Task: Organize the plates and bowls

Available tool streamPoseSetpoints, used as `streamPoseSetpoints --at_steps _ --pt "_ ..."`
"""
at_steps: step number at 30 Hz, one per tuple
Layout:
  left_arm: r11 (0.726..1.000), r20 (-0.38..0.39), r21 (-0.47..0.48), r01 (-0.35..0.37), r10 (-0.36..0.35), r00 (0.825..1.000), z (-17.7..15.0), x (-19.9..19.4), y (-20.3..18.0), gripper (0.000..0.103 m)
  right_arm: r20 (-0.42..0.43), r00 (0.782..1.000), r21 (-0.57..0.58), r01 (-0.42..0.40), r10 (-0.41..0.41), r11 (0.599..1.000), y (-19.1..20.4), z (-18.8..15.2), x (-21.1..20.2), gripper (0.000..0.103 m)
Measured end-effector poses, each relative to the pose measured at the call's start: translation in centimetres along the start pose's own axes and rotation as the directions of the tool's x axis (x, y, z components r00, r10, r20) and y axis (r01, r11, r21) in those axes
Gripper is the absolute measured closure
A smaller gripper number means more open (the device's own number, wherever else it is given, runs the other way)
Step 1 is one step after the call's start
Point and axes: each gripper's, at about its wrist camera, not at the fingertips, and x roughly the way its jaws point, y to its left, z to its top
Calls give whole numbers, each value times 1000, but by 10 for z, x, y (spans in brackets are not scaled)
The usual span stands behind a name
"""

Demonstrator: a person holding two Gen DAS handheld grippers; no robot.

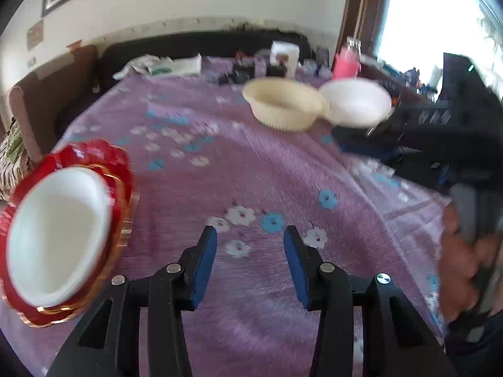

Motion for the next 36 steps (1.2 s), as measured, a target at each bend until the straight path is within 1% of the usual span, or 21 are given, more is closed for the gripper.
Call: streamPoseSetpoints --at_steps 2,3,5,6,7,8,10,11,14,17,20,22,23,24,25,26,28,30,32,34,36 --pt "1000 -18 12 -8 9 1000 1 12 -4 60 16 1000 25 20 -20 999 -12 8 -7 89" --pt "1000 -50 10 -12 12 999 2 20 -5 60 20 999 36 27 -27 999 -17 11 -10 89" --pt "1000 -65 -6 16 -16 998 3 24 -2 59 23 999 61 34 -35 998 -25 20 -13 89" --pt "1000 -71 -14 20 -21 997 3 26 -1 53 22 999 71 35 -37 997 -28 23 -14 89" --pt "999 -81 -21 27 -29 996 3 28 0 48 22 999 84 37 -39 996 -30 28 -13 87" --pt "999 -93 -26 36 -39 995 2 30 1 47 21 999 99 38 -41 994 -32 34 -12 85" --pt "999 -85 -27 31 -34 996 1 29 1 47 18 999 112 41 -43 993 -35 45 -8 78" --pt "999 -84 -24 27 -29 996 1 28 0 47 16 999 119 47 -50 992 -36 52 -4 77" --pt "999 -82 -15 32 -33 996 1 27 -2 47 16 997 144 68 -71 987 -39 68 8 77" --pt "999 -82 -25 43 -44 996 1 27 0 47 9 994 162 109 -112 981 -43 79 23 77" --pt "999 -79 -22 43 -44 996 1 26 -1 47 8 993 210 116 -120 971 -53 87 36 76" --pt "999 -73 -20 45 -46 996 1 25 -2 47 5 990 210 136 -140 968 -56 92 46 76" --pt "999 -69 -21 46 -48 996 0 24 -2 47 -2 990 209 138 -141 968 -58 93 51 76" --pt "999 -64 -23 50 -51 997 0 23 -1 47 -10 990 207 136 -137 969 -59 93 55 82" --pt "998 -57 -24 54 -55 997 0 22 -1 47 -10 991 201 132 -133 971 -60 92 57 84" --pt "998 -53 -24 56 -57 997 0 21 -1 47 -4 991 176 133 -134 975 -57 90 55 86" --pt "998 -50 -25 56 -58 997 0 21 -1 47 21 991 142 129 -133 981 -53 86 47 93" --pt "998 -43 -28 60 -62 997 0 19 0 47 34 993 112 109 -113 988 -46 79 35 93" --pt "998 -29 -32 62 -63 998 0 17 0 47 34 997 82 68 -71 994 -38 69 19 93" --pt "998 -6 -35 61 -61 998 -1 13 1 47 34 998 41 60 -62 997 -32 57 5 94" --pt "998 9 -30 62 -61 998 -1 10 0 47 15 1000 45 8 -9 999 -33 40 -10 94"
